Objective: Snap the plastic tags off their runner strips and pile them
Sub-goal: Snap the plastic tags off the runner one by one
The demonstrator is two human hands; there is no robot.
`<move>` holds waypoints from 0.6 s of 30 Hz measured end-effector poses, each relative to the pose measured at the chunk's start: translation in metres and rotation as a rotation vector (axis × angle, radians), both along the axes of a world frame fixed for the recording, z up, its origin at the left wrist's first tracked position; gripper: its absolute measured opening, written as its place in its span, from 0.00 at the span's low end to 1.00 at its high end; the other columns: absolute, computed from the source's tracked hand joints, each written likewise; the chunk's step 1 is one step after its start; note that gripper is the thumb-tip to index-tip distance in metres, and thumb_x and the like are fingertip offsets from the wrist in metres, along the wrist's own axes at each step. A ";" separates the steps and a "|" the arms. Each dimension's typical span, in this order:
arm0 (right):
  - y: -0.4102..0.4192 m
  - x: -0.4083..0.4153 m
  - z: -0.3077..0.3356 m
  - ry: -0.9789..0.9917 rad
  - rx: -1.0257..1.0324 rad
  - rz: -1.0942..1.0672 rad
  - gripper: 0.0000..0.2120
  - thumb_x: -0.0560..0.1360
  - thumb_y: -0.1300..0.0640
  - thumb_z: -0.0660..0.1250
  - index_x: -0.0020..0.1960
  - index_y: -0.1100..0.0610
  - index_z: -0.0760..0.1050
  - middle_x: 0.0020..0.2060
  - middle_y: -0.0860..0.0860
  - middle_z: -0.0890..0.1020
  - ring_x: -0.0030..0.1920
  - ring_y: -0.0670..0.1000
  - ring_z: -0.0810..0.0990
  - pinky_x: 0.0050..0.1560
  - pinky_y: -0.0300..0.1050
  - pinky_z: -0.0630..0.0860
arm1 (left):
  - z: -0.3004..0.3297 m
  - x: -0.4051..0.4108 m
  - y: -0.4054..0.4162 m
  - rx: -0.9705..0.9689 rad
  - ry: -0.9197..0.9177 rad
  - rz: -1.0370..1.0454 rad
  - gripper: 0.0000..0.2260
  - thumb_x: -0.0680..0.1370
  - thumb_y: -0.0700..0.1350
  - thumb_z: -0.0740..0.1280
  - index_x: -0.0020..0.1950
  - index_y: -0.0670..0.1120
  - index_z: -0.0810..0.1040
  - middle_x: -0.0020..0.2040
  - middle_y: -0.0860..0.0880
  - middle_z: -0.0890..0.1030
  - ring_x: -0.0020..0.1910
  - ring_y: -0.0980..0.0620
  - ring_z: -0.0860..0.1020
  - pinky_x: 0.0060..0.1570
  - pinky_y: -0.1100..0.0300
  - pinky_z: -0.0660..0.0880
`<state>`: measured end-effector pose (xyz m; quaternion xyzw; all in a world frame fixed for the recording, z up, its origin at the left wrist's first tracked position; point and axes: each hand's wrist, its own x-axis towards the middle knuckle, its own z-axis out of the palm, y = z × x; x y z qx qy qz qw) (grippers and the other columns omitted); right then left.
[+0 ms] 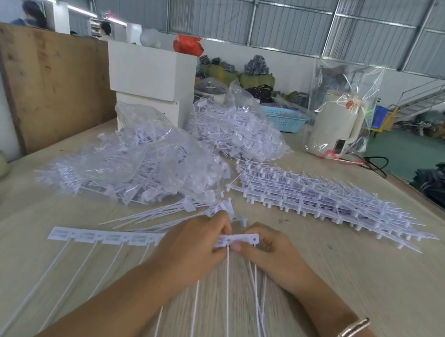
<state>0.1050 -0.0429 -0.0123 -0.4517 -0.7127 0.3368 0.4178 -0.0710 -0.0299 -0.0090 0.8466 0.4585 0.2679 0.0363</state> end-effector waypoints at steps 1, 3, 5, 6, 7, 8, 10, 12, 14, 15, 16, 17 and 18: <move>0.000 0.000 -0.001 -0.028 0.018 -0.011 0.03 0.73 0.56 0.71 0.40 0.52 0.81 0.36 0.48 0.80 0.39 0.44 0.78 0.41 0.35 0.72 | 0.000 -0.001 0.001 -0.009 0.005 0.001 0.07 0.76 0.49 0.65 0.51 0.52 0.71 0.45 0.54 0.80 0.43 0.53 0.78 0.40 0.55 0.74; 0.000 0.001 -0.002 -0.074 0.056 -0.031 0.06 0.73 0.55 0.71 0.45 0.58 0.82 0.41 0.57 0.80 0.43 0.54 0.79 0.45 0.46 0.73 | -0.001 -0.003 0.003 -0.021 0.037 -0.002 0.07 0.76 0.51 0.65 0.52 0.53 0.71 0.46 0.54 0.81 0.43 0.52 0.79 0.41 0.55 0.75; 0.001 0.000 -0.002 -0.090 0.071 -0.038 0.06 0.73 0.56 0.70 0.46 0.58 0.82 0.42 0.57 0.81 0.45 0.57 0.79 0.48 0.49 0.74 | -0.001 -0.003 0.004 -0.046 0.040 -0.007 0.07 0.76 0.52 0.64 0.52 0.54 0.71 0.48 0.54 0.81 0.45 0.52 0.79 0.43 0.55 0.75; 0.001 0.000 -0.002 -0.097 0.073 -0.036 0.05 0.73 0.56 0.70 0.46 0.57 0.82 0.43 0.57 0.82 0.46 0.57 0.79 0.49 0.51 0.74 | -0.001 -0.003 0.005 -0.063 0.030 -0.014 0.07 0.76 0.51 0.64 0.52 0.54 0.71 0.49 0.53 0.81 0.46 0.52 0.79 0.43 0.55 0.75; 0.001 0.000 -0.002 -0.097 0.066 -0.033 0.05 0.73 0.56 0.70 0.47 0.56 0.82 0.43 0.56 0.82 0.46 0.57 0.79 0.50 0.52 0.74 | -0.001 -0.003 0.005 -0.075 0.018 -0.024 0.06 0.76 0.50 0.65 0.52 0.54 0.72 0.49 0.53 0.82 0.46 0.52 0.79 0.44 0.55 0.75; 0.001 0.001 -0.002 -0.094 0.064 -0.034 0.04 0.73 0.56 0.70 0.46 0.55 0.82 0.43 0.56 0.83 0.46 0.57 0.79 0.50 0.52 0.74 | -0.001 -0.003 0.005 -0.083 0.007 -0.034 0.06 0.76 0.50 0.65 0.52 0.53 0.72 0.49 0.53 0.82 0.46 0.52 0.79 0.44 0.55 0.75; 0.001 0.002 -0.002 -0.073 0.058 -0.023 0.03 0.73 0.56 0.70 0.46 0.52 0.82 0.42 0.52 0.84 0.44 0.53 0.80 0.49 0.47 0.74 | -0.001 -0.003 0.006 -0.102 -0.030 -0.056 0.04 0.76 0.49 0.65 0.50 0.54 0.73 0.47 0.53 0.82 0.43 0.53 0.79 0.43 0.54 0.75; 0.001 0.003 0.000 -0.033 0.055 0.001 0.05 0.74 0.59 0.70 0.46 0.51 0.82 0.42 0.49 0.84 0.43 0.46 0.80 0.47 0.40 0.74 | -0.002 -0.004 0.007 -0.141 -0.072 -0.074 0.02 0.76 0.48 0.66 0.48 0.54 0.74 0.45 0.54 0.82 0.42 0.54 0.79 0.43 0.54 0.75; 0.002 0.004 0.002 -0.049 0.101 0.002 0.09 0.74 0.63 0.69 0.45 0.50 0.82 0.39 0.49 0.83 0.40 0.45 0.78 0.44 0.40 0.73 | -0.003 -0.004 0.009 -0.221 -0.187 -0.111 0.03 0.76 0.49 0.68 0.43 0.55 0.75 0.38 0.54 0.82 0.36 0.56 0.78 0.38 0.57 0.74; 0.002 0.005 0.003 -0.056 0.129 0.000 0.10 0.74 0.65 0.68 0.44 0.50 0.81 0.38 0.49 0.83 0.38 0.44 0.78 0.43 0.39 0.72 | -0.002 -0.004 0.009 -0.259 -0.262 -0.121 0.05 0.75 0.49 0.69 0.41 0.56 0.75 0.35 0.55 0.81 0.33 0.58 0.77 0.35 0.59 0.71; 0.002 0.005 0.003 -0.040 0.149 0.001 0.11 0.74 0.67 0.68 0.44 0.51 0.81 0.37 0.48 0.83 0.38 0.42 0.77 0.42 0.37 0.71 | -0.001 -0.005 0.009 -0.287 -0.311 -0.113 0.06 0.75 0.49 0.70 0.39 0.57 0.75 0.34 0.57 0.81 0.32 0.60 0.76 0.33 0.62 0.70; 0.001 0.005 0.004 0.001 0.150 0.013 0.11 0.74 0.67 0.68 0.44 0.52 0.81 0.35 0.46 0.83 0.37 0.40 0.77 0.42 0.34 0.71 | -0.001 -0.006 0.009 -0.301 -0.323 -0.100 0.05 0.74 0.49 0.70 0.40 0.56 0.76 0.35 0.59 0.81 0.33 0.61 0.78 0.34 0.63 0.72; 0.001 0.005 0.004 0.032 0.143 0.013 0.10 0.74 0.67 0.68 0.44 0.52 0.81 0.35 0.43 0.83 0.37 0.38 0.77 0.41 0.31 0.70 | -0.001 -0.007 0.010 -0.294 -0.299 -0.087 0.04 0.74 0.49 0.70 0.41 0.55 0.76 0.38 0.58 0.82 0.37 0.60 0.79 0.38 0.61 0.75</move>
